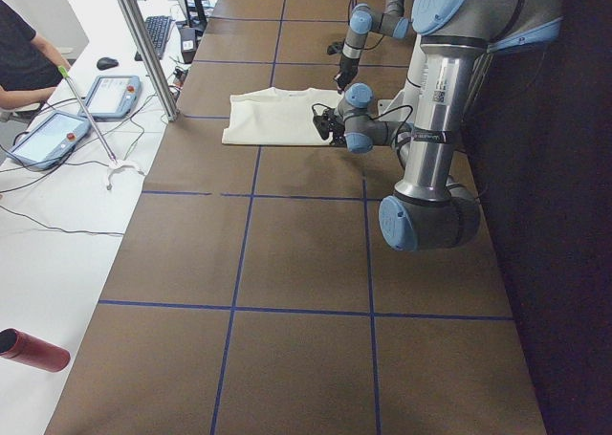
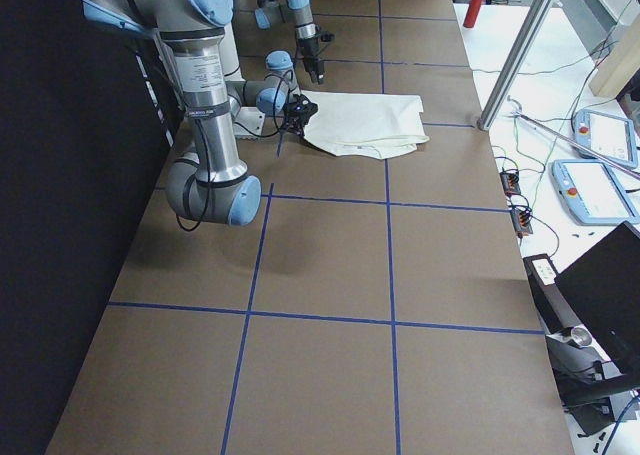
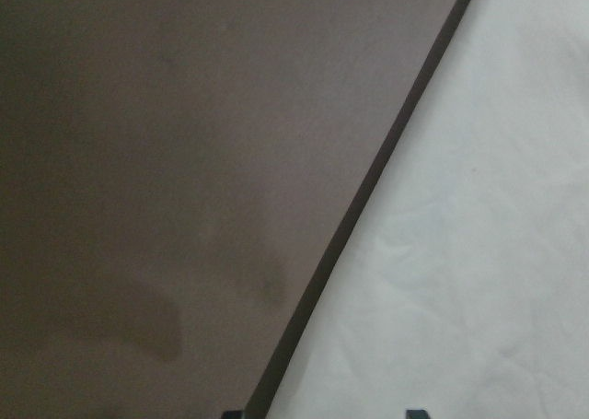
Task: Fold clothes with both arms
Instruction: 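Move the left gripper to the shirt's near corner and grasp both near corners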
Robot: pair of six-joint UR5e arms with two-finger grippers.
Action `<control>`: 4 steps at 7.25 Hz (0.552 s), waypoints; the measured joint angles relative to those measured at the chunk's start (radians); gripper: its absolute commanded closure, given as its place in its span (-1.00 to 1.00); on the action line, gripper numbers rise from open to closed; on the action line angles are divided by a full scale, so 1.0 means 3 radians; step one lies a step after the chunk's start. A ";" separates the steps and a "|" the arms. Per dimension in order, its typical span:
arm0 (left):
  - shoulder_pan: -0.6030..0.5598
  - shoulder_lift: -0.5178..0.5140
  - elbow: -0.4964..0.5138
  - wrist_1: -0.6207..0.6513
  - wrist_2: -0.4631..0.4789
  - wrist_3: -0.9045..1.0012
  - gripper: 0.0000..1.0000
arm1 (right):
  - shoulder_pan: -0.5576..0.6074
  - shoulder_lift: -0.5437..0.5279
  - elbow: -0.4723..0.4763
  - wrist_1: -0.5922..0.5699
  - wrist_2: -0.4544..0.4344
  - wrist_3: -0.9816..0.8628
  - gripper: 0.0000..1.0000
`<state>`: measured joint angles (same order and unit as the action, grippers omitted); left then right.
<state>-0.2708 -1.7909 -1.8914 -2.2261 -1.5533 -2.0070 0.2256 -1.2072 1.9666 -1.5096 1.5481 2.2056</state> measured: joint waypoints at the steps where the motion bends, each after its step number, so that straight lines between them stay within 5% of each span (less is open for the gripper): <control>1: 0.0106 -0.0005 0.0027 0.0011 0.0048 -0.0026 -0.12 | -0.0002 0.0000 0.0000 0.0000 0.0002 -0.0004 1.00; 4: 0.0195 -0.0024 0.0068 0.0012 0.0074 -0.0039 -0.08 | -0.0004 0.0000 0.0003 0.0000 0.0004 -0.0005 1.00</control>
<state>-0.2123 -1.7980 -1.8711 -2.2226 -1.5312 -2.0186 0.2243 -1.2072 1.9675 -1.5094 1.5493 2.2040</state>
